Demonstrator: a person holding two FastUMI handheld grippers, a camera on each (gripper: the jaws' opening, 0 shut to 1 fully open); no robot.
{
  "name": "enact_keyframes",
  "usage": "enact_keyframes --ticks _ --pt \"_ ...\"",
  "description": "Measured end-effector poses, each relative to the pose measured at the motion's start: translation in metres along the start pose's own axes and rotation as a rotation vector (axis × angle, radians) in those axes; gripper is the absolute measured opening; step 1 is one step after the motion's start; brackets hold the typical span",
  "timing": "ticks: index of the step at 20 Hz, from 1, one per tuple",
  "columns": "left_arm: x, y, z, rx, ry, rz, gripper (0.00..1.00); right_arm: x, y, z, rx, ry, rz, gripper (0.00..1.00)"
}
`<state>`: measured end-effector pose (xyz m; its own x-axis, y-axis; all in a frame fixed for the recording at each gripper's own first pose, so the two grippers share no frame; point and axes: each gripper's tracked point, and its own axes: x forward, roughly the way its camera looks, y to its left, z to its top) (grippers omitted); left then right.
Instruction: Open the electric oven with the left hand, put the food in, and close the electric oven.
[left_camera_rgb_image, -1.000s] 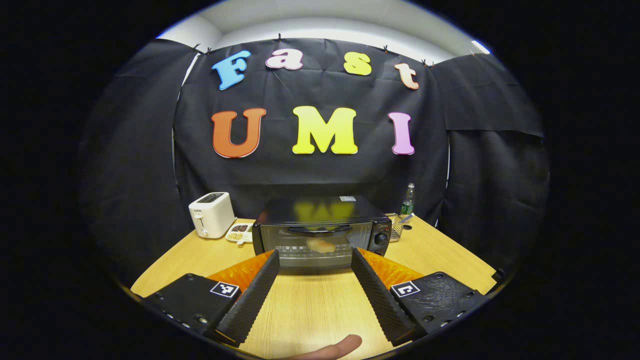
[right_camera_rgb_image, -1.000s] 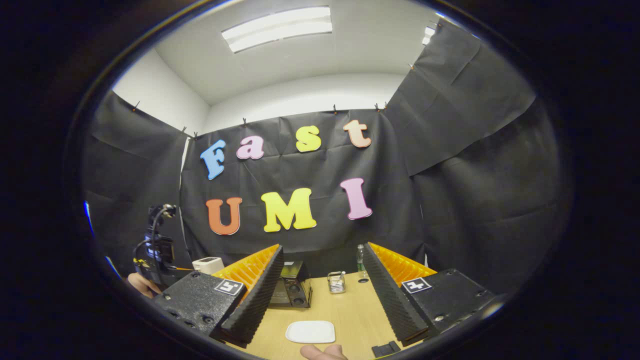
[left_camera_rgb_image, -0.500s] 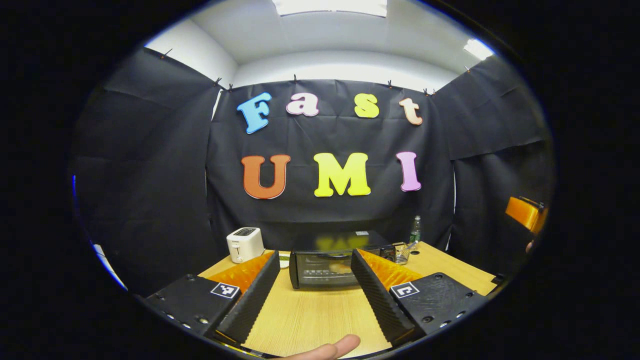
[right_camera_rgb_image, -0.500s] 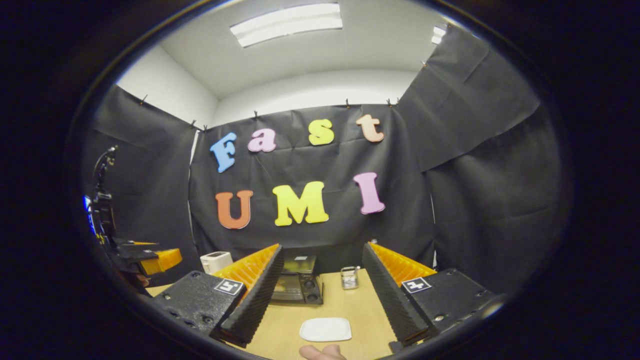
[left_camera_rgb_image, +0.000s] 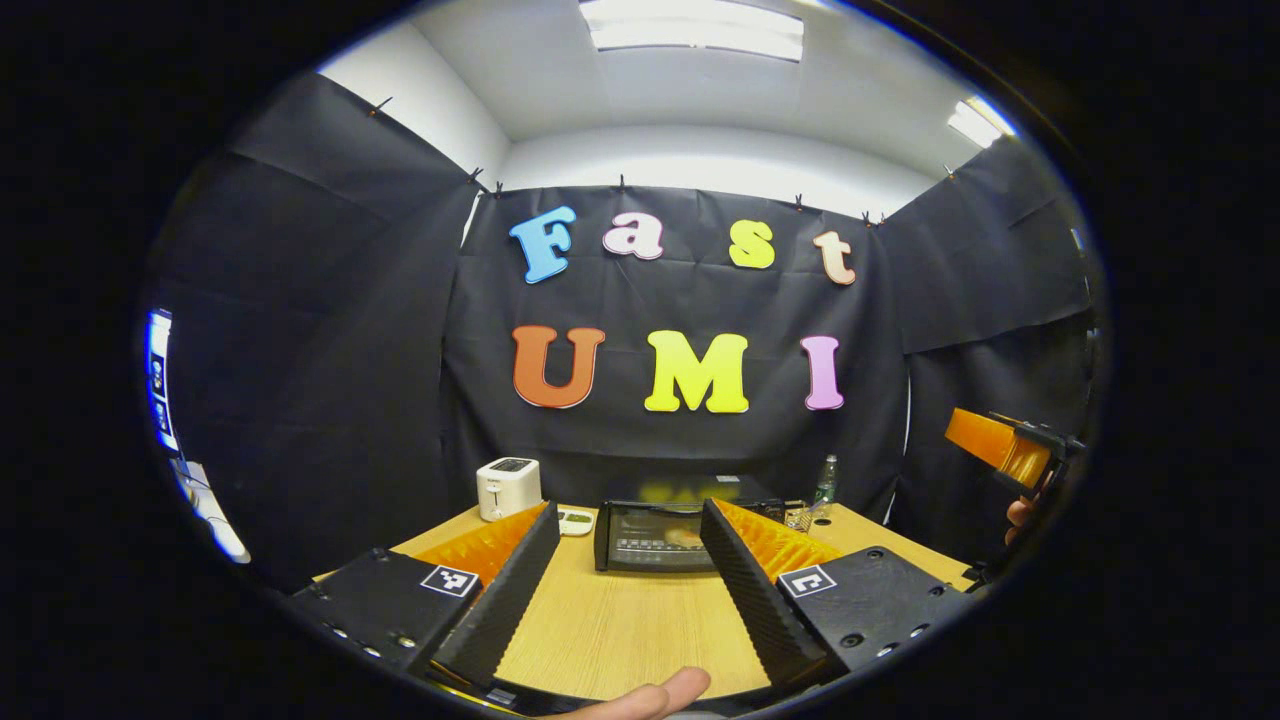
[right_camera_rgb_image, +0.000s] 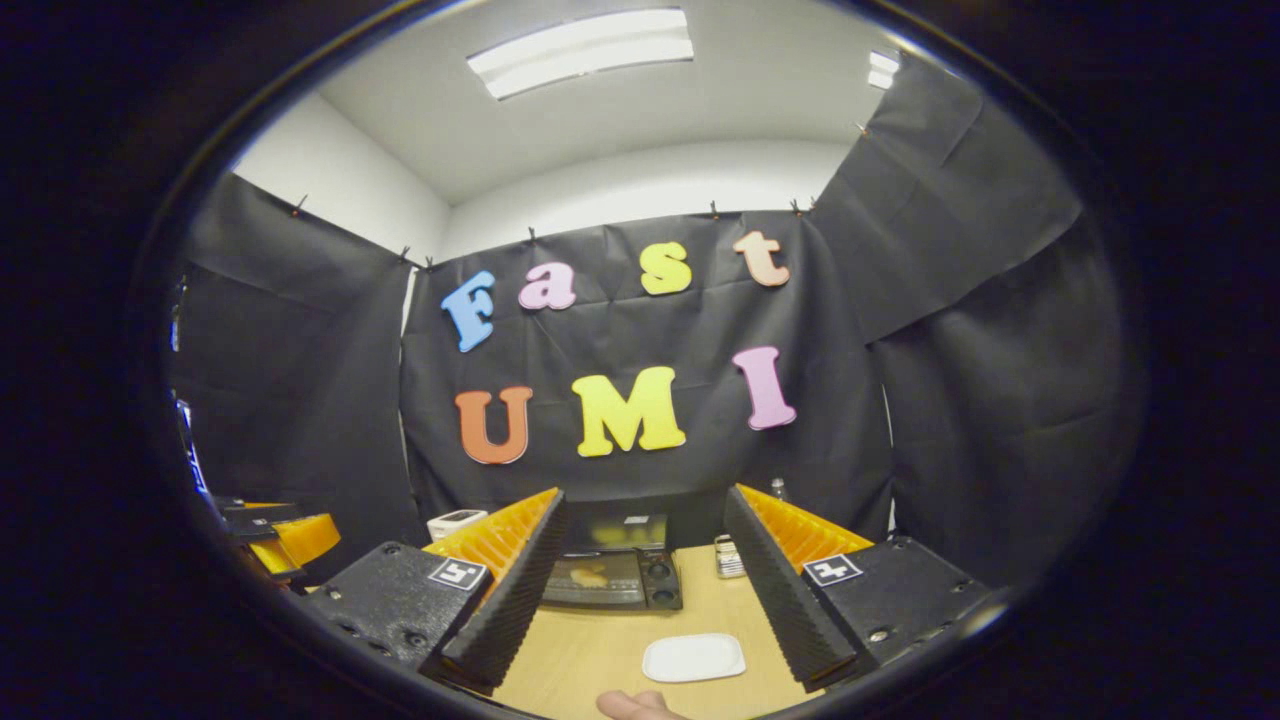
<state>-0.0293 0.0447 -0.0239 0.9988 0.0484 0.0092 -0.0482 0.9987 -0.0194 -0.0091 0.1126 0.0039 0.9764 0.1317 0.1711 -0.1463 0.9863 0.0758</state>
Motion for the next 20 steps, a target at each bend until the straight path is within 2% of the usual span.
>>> enact_keyframes --ticks 4,8,11,16,20 --pt "-0.008 0.001 0.003 0.009 0.013 -0.001 0.93 -0.003 0.022 0.003 -0.03 -0.013 0.063 0.98" --pt "-0.016 0.01 0.008 0.009 0.024 0.046 0.93 -0.01 0.036 -0.011 -0.083 -0.001 0.145 0.97" --pt "-0.017 -0.012 0.015 -0.019 0.024 0.012 0.92 -0.021 0.029 -0.026 -0.115 0.055 0.185 0.97" --pt "-0.008 -0.034 0.023 0.016 0.019 -0.025 0.92 -0.017 -0.002 -0.015 -0.084 0.034 0.129 0.97" --pt "-0.003 -0.034 0.014 0.019 0.045 -0.014 0.92 -0.009 -0.016 -0.025 -0.075 0.057 0.089 0.96"
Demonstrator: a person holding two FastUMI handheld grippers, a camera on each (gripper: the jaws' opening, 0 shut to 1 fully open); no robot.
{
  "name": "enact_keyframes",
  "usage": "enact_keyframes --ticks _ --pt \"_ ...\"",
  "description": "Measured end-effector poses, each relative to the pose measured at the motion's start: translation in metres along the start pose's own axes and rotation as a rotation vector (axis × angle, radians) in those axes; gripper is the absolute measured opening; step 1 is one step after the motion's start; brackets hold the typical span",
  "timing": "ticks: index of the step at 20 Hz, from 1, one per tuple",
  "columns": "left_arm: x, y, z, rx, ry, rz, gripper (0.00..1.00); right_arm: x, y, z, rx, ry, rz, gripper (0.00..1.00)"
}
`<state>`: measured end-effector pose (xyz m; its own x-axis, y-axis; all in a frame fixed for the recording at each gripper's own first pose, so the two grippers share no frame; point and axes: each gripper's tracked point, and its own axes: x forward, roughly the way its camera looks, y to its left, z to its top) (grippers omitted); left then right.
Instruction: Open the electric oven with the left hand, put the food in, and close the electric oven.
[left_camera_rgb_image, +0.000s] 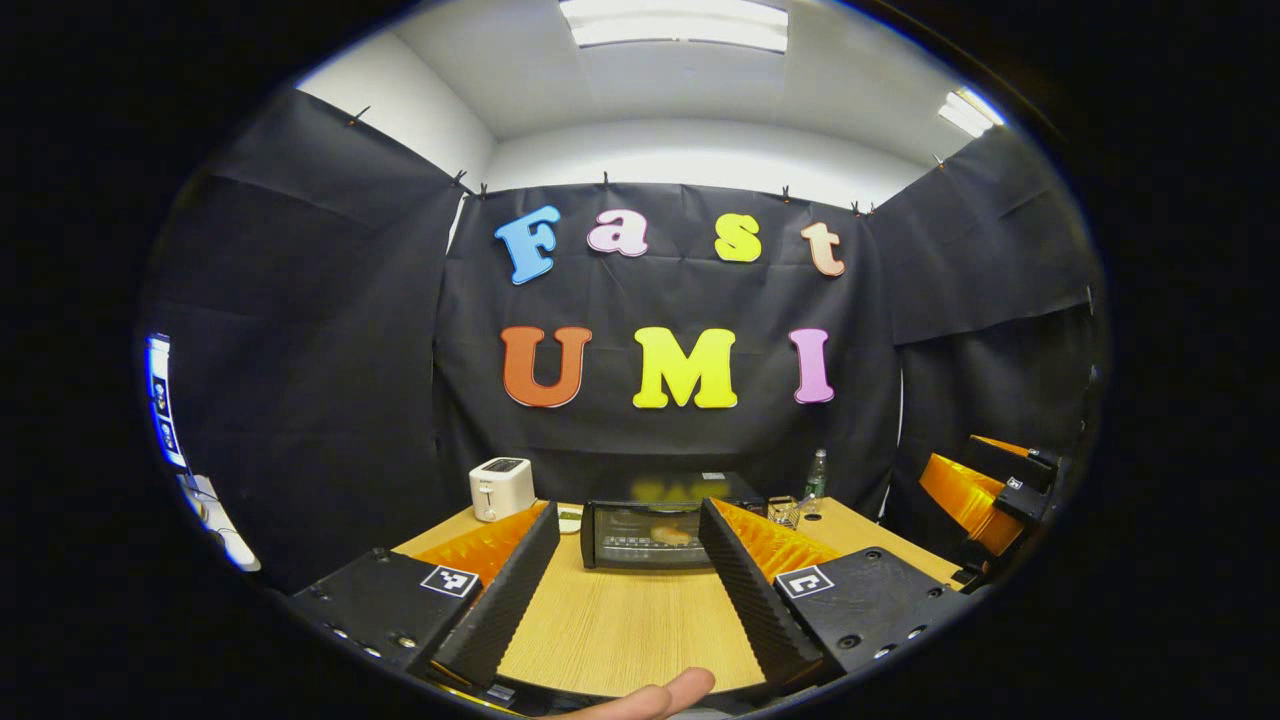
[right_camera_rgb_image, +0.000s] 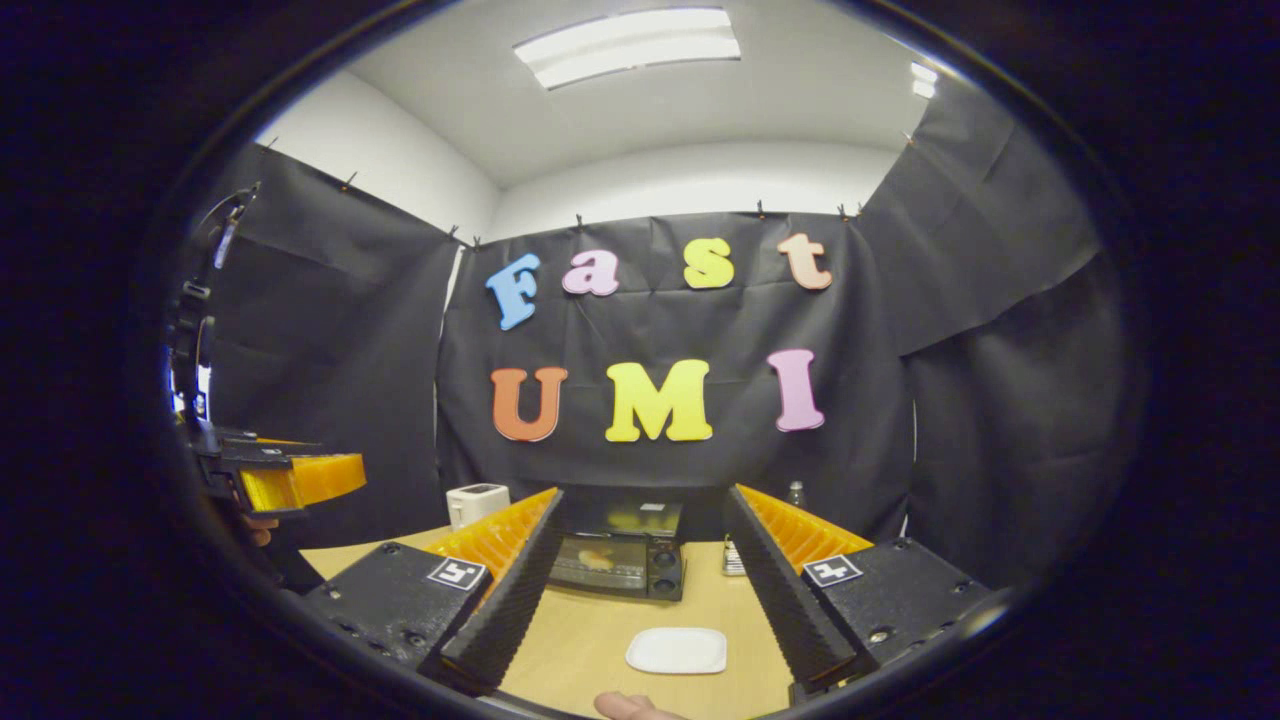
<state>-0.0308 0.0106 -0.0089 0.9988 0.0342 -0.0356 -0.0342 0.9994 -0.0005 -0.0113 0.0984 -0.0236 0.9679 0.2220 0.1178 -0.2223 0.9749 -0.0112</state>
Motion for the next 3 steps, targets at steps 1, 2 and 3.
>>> enact_keyframes --ticks 1,2,3 --pt "0.0014 0.0015 -0.0036 0.007 0.006 0.006 0.92 0.0003 -0.0013 -0.0049 0.001 0.008 -0.001 0.96" --pt "0.0039 -0.0003 -0.0045 0.019 0.01 -0.002 0.92 0.0025 -0.0011 -0.0058 0.0 0.003 0.004 0.97" --pt "0.0056 -0.0033 -0.007 0.019 0.018 -0.008 0.92 0.0072 -0.0032 -0.0063 -0.005 0.015 0.001 0.97"
